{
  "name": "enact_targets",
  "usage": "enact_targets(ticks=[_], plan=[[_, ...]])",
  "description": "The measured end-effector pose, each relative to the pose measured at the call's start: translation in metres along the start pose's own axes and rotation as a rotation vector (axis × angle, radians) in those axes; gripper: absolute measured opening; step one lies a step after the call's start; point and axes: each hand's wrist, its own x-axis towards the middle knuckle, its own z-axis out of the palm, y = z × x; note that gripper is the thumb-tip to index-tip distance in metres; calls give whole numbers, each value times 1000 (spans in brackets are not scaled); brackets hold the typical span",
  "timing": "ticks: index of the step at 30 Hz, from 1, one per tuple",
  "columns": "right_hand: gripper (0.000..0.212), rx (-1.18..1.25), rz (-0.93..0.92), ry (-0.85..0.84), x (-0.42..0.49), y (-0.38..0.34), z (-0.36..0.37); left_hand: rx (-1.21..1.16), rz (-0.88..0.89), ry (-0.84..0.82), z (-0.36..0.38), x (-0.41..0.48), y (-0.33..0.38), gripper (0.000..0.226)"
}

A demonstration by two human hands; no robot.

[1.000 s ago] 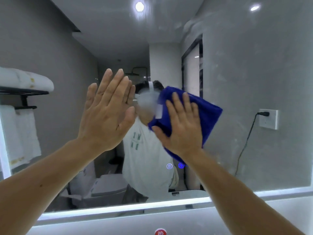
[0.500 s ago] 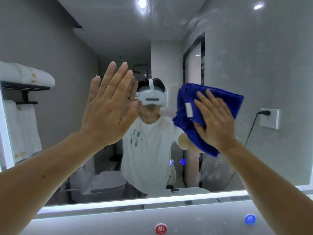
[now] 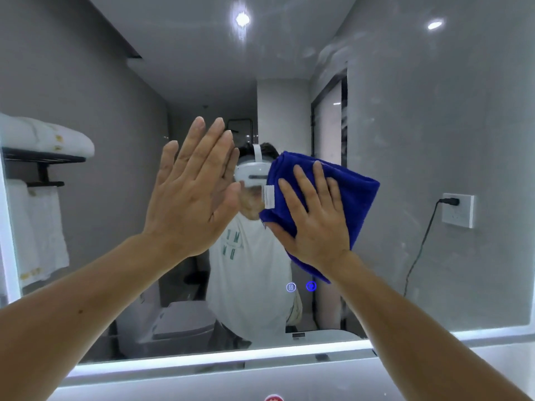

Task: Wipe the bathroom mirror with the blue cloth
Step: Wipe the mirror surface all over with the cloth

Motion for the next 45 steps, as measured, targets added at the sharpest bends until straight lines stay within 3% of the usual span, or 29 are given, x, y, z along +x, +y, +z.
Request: enact_targets(ticks=[8, 16, 22, 25, 31, 37, 38, 42, 45], plan=[[58, 58, 39, 8, 50, 31, -5, 18, -1, -15, 10, 14, 5, 64], [50, 124, -358, -169, -9, 71, -27, 0, 32, -41, 19, 19, 16, 64], [56, 92, 198, -54, 133, 106, -18, 65, 30, -28, 18, 39, 3, 67], [56, 103, 285, -42, 172, 81, -8, 90, 30, -10, 17, 58, 1, 67], [56, 151, -114, -176, 100, 51, -14, 29, -35, 51, 2, 91, 20, 64], [57, 35, -491, -352, 66, 98, -27, 61, -54, -17, -19, 96, 36, 69], [57, 29, -458, -344, 82, 107, -28, 74, -52, -29, -24, 98, 35, 69], [57, 124, -28, -215, 178, 126, -22, 101, -80, -57, -39, 109, 25, 71], [56, 178, 149, -188, 244, 112, -11, 94, -115, -72, -44, 117, 16, 70]])
